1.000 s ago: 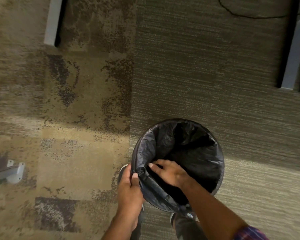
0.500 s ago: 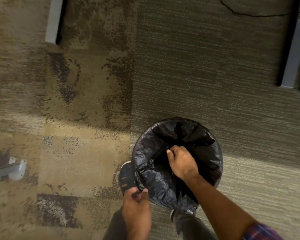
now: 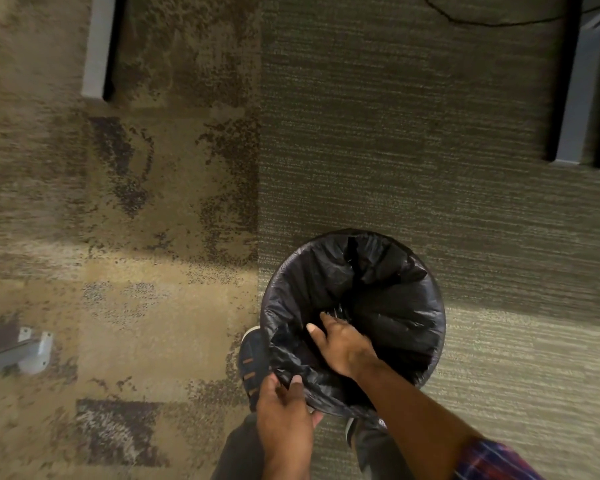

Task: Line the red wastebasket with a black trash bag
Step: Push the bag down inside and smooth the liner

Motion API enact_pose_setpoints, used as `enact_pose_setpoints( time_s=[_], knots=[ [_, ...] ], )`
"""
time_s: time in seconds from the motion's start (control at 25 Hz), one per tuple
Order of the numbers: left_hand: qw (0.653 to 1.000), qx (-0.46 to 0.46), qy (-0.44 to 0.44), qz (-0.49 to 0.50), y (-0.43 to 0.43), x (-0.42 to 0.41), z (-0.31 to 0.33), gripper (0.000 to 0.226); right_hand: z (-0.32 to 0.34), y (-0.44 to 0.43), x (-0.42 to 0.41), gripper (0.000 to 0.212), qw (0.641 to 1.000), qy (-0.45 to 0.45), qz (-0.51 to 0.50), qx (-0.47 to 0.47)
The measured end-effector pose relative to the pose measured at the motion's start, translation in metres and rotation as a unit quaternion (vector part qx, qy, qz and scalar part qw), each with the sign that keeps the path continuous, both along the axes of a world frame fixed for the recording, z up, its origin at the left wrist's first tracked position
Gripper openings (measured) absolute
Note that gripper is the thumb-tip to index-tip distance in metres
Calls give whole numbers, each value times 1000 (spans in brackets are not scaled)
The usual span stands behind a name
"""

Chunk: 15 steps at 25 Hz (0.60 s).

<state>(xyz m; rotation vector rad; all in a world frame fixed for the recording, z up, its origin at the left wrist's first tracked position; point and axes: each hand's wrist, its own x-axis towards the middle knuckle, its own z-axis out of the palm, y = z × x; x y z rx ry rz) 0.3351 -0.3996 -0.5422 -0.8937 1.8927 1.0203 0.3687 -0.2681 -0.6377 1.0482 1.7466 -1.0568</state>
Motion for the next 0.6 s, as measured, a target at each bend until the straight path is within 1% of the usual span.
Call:
enact_pose_setpoints(
  time_s=[0.08,0.12,0.16,0.24,0.32,0.44,0.52,0.6],
  knots=[
    [1000,2,-7,1,1,1,2,15,22,5,4,60,995,57,2,82],
    [1000,0,-12,-3,3,1,3,17,31,9,5,52,991,89,-6,101],
    [1000,0,-16,-4,5,2,5,20,37,15,5,47,987,122,-20,101],
    [1000,2,-26,-1,7,3,5,26,39,32,-2,45,982,161,-85,49],
    [1000,7,-29,0,6,4,1,28,34,57,-16,53,980,143,-136,-24],
    [1000,11,-13,-8,-1,4,-12,32,23,76,-31,58,990,77,-98,-72],
    [1000,12,-5,-23,-8,7,-19,37,21,73,-30,54,992,76,-79,-60],
    [999,5,3,-50,-11,10,-19,38,36,61,-20,45,992,115,-55,22]
  ],
)
